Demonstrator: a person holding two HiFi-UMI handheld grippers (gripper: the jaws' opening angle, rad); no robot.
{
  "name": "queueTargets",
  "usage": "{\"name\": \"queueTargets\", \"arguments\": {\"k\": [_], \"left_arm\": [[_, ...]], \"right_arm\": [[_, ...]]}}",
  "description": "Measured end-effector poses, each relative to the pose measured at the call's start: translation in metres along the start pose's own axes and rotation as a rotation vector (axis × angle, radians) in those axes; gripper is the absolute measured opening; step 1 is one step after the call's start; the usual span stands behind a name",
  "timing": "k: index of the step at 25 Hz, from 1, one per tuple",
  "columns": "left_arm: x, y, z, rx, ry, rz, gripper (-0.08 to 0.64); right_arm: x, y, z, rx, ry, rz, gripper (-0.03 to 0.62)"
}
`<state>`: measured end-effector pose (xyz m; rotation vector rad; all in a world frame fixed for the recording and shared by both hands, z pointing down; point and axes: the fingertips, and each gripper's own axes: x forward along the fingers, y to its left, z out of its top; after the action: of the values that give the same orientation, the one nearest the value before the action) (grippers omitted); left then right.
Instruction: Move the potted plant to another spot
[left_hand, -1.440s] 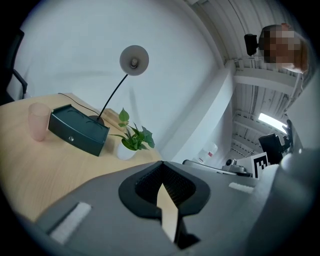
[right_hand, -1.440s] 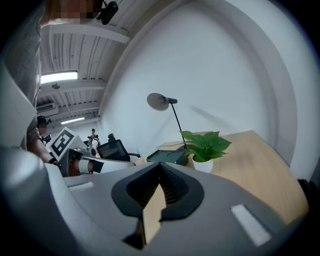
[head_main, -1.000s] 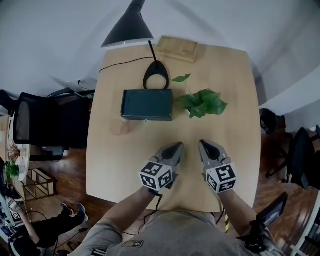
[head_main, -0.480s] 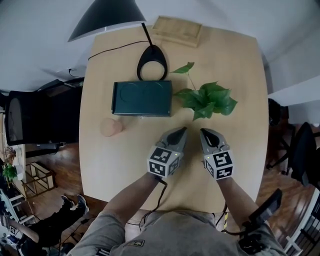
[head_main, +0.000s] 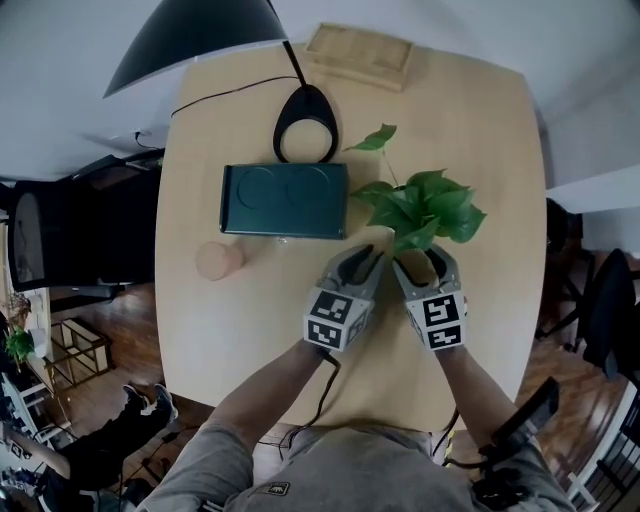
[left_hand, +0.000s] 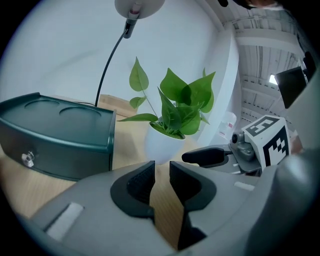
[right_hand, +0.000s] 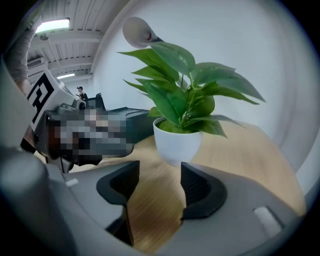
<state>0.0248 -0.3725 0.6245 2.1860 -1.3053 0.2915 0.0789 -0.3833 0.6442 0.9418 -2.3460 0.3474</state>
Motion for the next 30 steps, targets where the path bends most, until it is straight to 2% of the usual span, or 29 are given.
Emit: {"name": "queueTargets", "arguments": {"k": [5,13,19,28,30], "left_arm": [[0.007,0.005,0.001,0.016,-0.012,0.001,0.158],[0.011,0.002,0.013,0.012,-0.060,-0.055,0.201],[0.010,-0.004,0.014,-0.006,-0.076,-0.090,0.232],[0.005,-0.008,0.017,-0.011,-0.071,-0.109,0.224],[0.005,-0.010,0.015,-0.006,-0.068,-0.115,0.224]], "right_arm": [[0.015,-0.015,0.011,-0.040,-0.013,-0.008,0.361],[0.038,-0.025,0.020,-0.082,-0.020,0.001,0.468],[0.048,-0.027,0.023,-0.123,-0.030,0.005,0.476],[0.054,-0.035,0.031,-0.090,-0.059,-0.018,0.472],[0.054,-0.035,0.031,-0.087,-0.066,-0.021,0.449]]}}
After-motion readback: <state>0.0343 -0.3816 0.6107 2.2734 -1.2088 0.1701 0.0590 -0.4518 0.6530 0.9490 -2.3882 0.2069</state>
